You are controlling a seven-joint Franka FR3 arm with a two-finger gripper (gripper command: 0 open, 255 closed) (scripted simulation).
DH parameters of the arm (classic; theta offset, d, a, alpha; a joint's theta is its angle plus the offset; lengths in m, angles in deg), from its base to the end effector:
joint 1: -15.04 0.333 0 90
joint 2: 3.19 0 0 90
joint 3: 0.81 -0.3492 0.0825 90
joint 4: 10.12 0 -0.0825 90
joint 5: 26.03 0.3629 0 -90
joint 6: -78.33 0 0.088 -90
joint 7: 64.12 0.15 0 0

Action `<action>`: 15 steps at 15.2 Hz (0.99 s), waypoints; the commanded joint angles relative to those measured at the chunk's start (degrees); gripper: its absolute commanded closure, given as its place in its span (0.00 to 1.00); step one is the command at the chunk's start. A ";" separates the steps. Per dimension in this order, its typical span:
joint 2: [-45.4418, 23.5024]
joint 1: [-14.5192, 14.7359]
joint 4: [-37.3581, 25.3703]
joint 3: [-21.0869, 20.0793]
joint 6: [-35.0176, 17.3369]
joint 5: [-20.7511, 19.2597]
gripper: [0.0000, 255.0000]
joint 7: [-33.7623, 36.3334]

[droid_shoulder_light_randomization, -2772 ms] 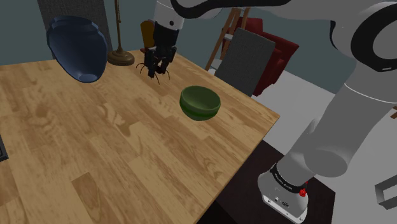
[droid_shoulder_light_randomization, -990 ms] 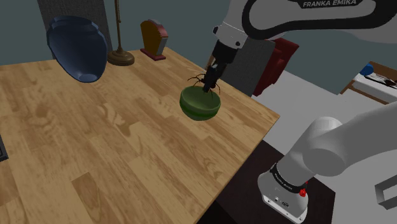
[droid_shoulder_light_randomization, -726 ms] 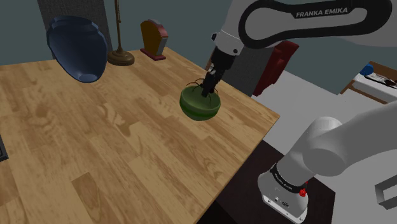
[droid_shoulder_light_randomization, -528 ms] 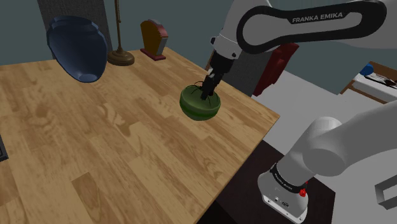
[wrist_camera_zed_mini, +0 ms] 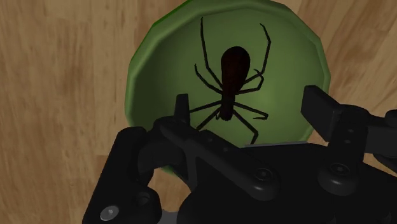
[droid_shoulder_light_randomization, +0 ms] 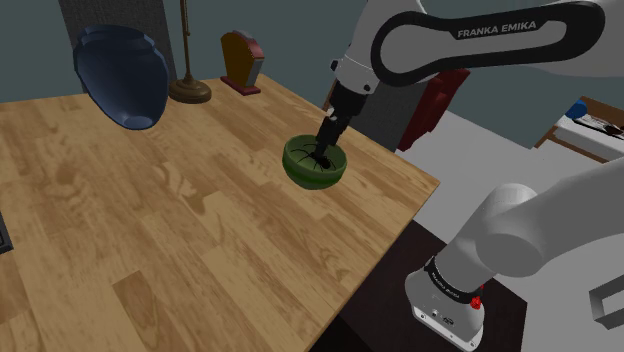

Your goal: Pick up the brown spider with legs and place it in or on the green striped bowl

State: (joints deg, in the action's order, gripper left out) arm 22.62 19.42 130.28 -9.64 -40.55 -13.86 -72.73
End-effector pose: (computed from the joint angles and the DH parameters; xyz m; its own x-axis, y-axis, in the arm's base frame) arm 0.3722 0.1095 0.4628 0.9611 0.2630 0.0850 0.2716 -0.9556 -0.1141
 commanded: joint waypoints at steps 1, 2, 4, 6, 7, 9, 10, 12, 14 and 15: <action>0.00 0.00 0.00 0.00 0.00 0.00 0.00 0.00; 0.00 0.00 0.00 0.00 0.00 0.00 0.00 0.00; 0.00 0.00 0.00 0.00 0.00 0.00 0.00 0.00; 1.32 -0.25 -2.77 0.57 4.12 -0.45 0.00 0.12; 1.84 -0.38 -4.25 0.84 6.15 -0.66 0.00 0.17; 2.19 -0.46 -5.47 1.06 7.72 -0.83 0.00 0.22; 2.19 -0.46 -5.46 1.06 7.73 -0.83 0.00 0.22; 2.19 -0.46 -5.47 1.06 7.72 -0.83 0.00 0.22; 2.19 -0.46 -5.47 1.06 7.72 -0.83 0.00 0.22; 2.19 -0.46 -5.47 1.06 7.72 -0.83 0.00 0.22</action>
State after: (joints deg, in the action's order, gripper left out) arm 24.81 18.96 124.82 -8.58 -32.84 -14.69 -72.51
